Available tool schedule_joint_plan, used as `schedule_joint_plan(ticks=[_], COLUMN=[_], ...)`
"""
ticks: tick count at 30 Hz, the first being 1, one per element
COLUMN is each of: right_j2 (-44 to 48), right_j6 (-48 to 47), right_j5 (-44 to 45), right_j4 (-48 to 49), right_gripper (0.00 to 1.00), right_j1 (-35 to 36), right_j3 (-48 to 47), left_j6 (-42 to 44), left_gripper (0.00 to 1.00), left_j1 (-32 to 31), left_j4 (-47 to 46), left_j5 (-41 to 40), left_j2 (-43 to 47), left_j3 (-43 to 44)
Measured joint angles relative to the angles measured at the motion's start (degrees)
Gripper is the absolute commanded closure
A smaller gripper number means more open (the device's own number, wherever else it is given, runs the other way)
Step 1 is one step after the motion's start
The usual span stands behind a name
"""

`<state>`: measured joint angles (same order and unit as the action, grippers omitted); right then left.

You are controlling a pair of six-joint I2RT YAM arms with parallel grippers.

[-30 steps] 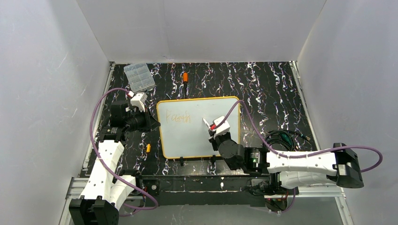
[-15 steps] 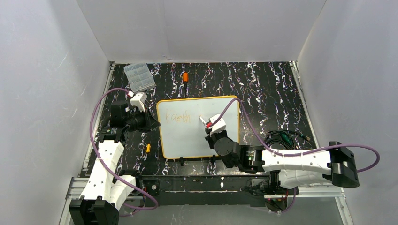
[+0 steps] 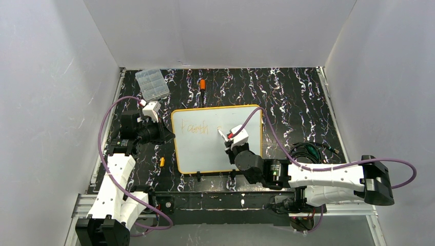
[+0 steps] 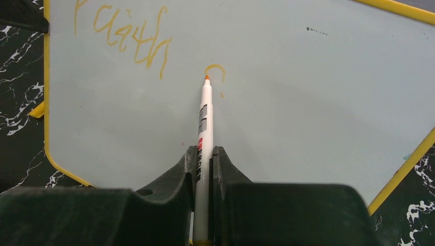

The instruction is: Write a sentence on the whiteboard

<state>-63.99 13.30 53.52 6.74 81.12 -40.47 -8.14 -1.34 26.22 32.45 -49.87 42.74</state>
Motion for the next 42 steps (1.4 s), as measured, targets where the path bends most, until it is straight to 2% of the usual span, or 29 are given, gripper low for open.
schedule_joint_plan(ticks=[22, 42], right_j2=[0.7, 1.4], right_j6=[-1.4, 4.8], right_j5=[3.0, 1.0], right_j4=[-0.9, -8.9], right_gripper=[0.99, 0.99], right_j1=[0.0, 1.7], right_j3=[0.0, 0.0], left_j6=[0.0, 0.0], left_gripper=[0.93, 0.93], left_j1=[0.0, 0.0], left_j4=[0.0, 0.1], left_j5=[0.0, 0.0], left_j2=[0.1, 0.2], left_j3=[0.0, 0.0])
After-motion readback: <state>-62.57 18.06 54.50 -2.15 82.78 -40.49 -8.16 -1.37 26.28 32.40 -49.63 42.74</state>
